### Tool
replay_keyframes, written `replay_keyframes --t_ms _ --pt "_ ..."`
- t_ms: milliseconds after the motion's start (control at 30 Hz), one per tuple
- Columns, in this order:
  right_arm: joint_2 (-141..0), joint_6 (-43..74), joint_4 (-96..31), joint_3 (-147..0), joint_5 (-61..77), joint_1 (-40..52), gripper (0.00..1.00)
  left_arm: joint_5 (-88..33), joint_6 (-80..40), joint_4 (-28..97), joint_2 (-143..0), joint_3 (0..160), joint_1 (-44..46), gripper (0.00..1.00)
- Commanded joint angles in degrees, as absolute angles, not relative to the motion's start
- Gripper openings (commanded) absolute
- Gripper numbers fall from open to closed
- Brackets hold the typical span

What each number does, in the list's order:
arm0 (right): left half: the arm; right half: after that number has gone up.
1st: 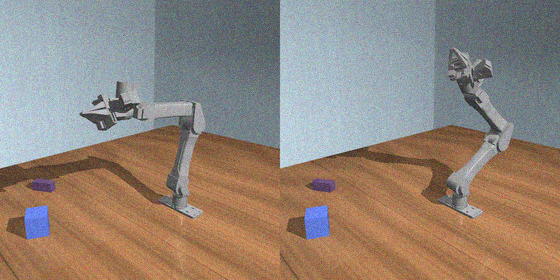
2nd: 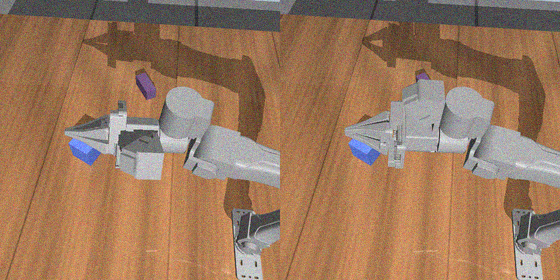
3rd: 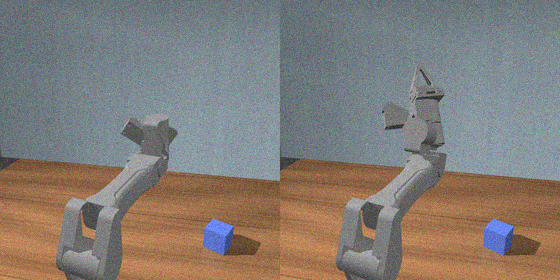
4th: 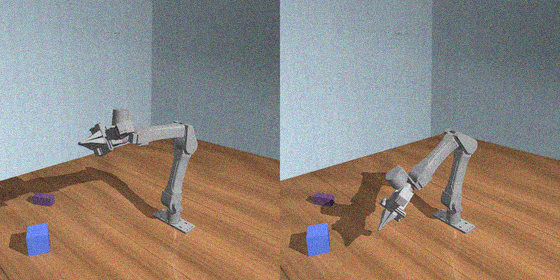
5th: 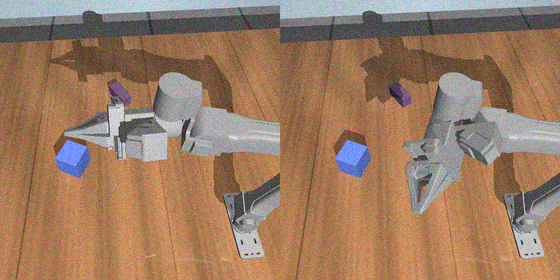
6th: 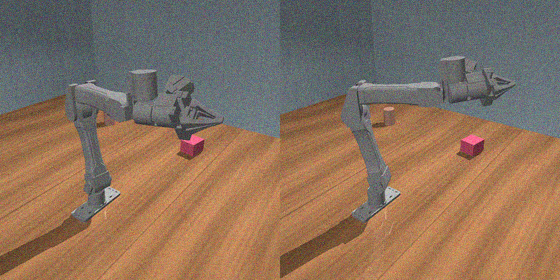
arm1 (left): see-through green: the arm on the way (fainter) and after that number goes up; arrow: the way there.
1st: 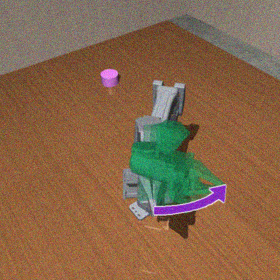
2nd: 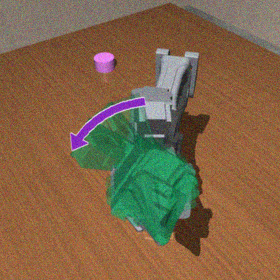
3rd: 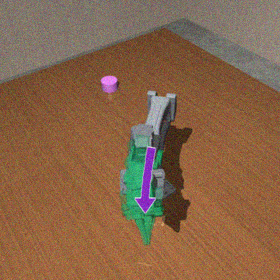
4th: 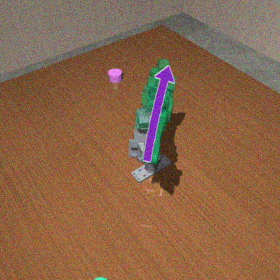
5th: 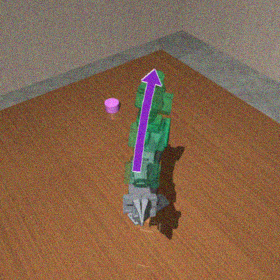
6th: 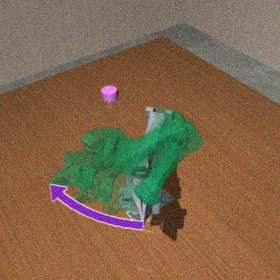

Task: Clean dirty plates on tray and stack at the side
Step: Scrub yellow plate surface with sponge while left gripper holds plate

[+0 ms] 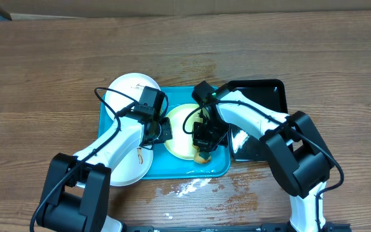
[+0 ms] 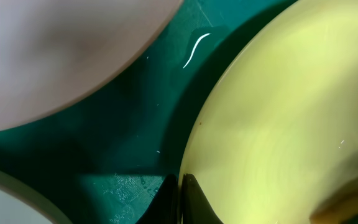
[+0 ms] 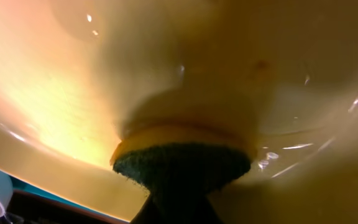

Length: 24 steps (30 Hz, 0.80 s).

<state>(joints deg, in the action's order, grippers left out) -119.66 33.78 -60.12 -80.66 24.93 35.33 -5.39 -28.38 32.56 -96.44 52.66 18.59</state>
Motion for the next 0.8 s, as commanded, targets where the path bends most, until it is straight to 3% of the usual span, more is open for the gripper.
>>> replay_keyframes --t_ms 0,333,767 --pt "-120.55 35.55 -58.06 -81.58 24.05 34.89 0.04 -4.54 -28.86 33.1 -96.86 52.66 17.96 0.04" --pt "-120.55 35.83 -54.04 -81.62 24.1 28.71 0.04 -4.51 -28.25 33.3 -96.86 52.66 17.98 0.04" --pt "-120.57 37.76 -47.31 -81.62 21.93 28.91 0.04 -4.51 -26.94 34.28 -96.86 52.66 18.02 0.04"
